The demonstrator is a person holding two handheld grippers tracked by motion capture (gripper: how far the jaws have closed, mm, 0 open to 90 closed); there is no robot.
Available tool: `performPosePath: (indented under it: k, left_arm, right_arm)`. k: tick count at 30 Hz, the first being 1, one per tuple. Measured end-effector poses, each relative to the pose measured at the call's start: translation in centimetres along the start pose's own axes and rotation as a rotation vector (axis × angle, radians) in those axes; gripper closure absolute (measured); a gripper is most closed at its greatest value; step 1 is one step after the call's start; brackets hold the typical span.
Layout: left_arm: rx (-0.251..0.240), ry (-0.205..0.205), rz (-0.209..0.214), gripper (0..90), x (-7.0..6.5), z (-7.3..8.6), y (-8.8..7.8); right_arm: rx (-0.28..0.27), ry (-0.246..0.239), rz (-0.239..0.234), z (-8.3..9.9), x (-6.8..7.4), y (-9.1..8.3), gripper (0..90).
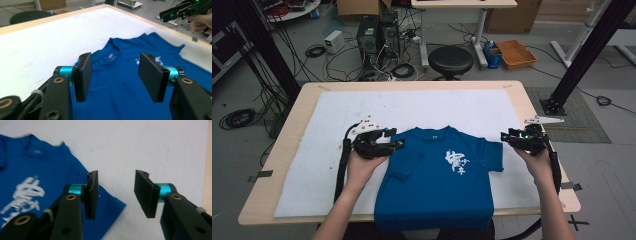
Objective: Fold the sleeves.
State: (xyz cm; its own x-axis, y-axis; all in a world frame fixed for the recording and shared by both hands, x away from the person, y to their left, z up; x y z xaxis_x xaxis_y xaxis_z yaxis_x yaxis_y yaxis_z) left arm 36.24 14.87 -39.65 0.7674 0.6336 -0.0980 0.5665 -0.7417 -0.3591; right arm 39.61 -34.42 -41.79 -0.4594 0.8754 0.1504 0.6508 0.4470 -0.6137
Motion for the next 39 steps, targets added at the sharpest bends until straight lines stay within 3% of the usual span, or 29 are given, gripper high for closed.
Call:
performPosePath:
  k: [6, 14, 19, 23, 29, 32, 35, 39]
  left_arm:
    - [-0.03, -0.013, -0.021, 44.6, 1.6, 0.9, -2.8]
    - [-0.051, -0.047, -0.034, 44.6, 3.2, 1.4, -4.2]
    - [-0.046, -0.047, -0.043, 44.6, 3.4, 1.5, -4.5]
    - [-0.044, -0.045, -0.05, 44.6, 3.4, 1.6, -4.4]
    - [-0.047, -0.052, -0.056, 44.6, 3.6, 1.6, -4.5]
    - [-0.047, -0.058, -0.062, 44.6, 3.9, 1.7, -4.7]
    - [-0.052, -0.062, -0.067, 44.6, 4.0, 1.8, -4.9]
    - [-0.05, -0.066, -0.07, 44.6, 4.2, 1.9, -5.0]
  right_arm:
    - [0.081, -0.003, 0.019, 1.3, -1.0, 2.2, 62.4]
    - [0.121, 0.012, 0.013, 1.5, -1.4, 3.6, 65.3]
    - [0.128, -0.006, 0.035, 1.8, -1.5, 3.8, 79.1]
    - [0.128, -0.024, 0.025, 2.0, -1.3, 3.6, 89.3]
    - [0.078, -0.023, 0.022, 1.5, -0.7, 1.8, 89.8]
    - [0.04, -0.001, 0.008, 1.1, -0.2, 0.6, 89.8]
    - [0.018, -0.004, -0.002, 0.3, 1.0, -0.5, 89.8]
    - [0.017, -0.052, -0.007, -0.9, 3.7, -1.5, 89.8]
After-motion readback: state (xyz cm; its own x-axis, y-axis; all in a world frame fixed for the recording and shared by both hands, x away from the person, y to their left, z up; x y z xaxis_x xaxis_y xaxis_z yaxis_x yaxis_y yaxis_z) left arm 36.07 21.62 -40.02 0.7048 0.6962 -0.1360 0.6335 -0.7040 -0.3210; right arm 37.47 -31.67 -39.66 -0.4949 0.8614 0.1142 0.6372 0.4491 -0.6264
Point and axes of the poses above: each handheld gripper's, and its own axes: y roughly forward along the jaws, z roughly out of its underside, x roughly to its left, the point moved 2 cm from there along y, roughly forward along the jaws, and after that the axes turned 2 degrees about y, right-handed, at the moved point
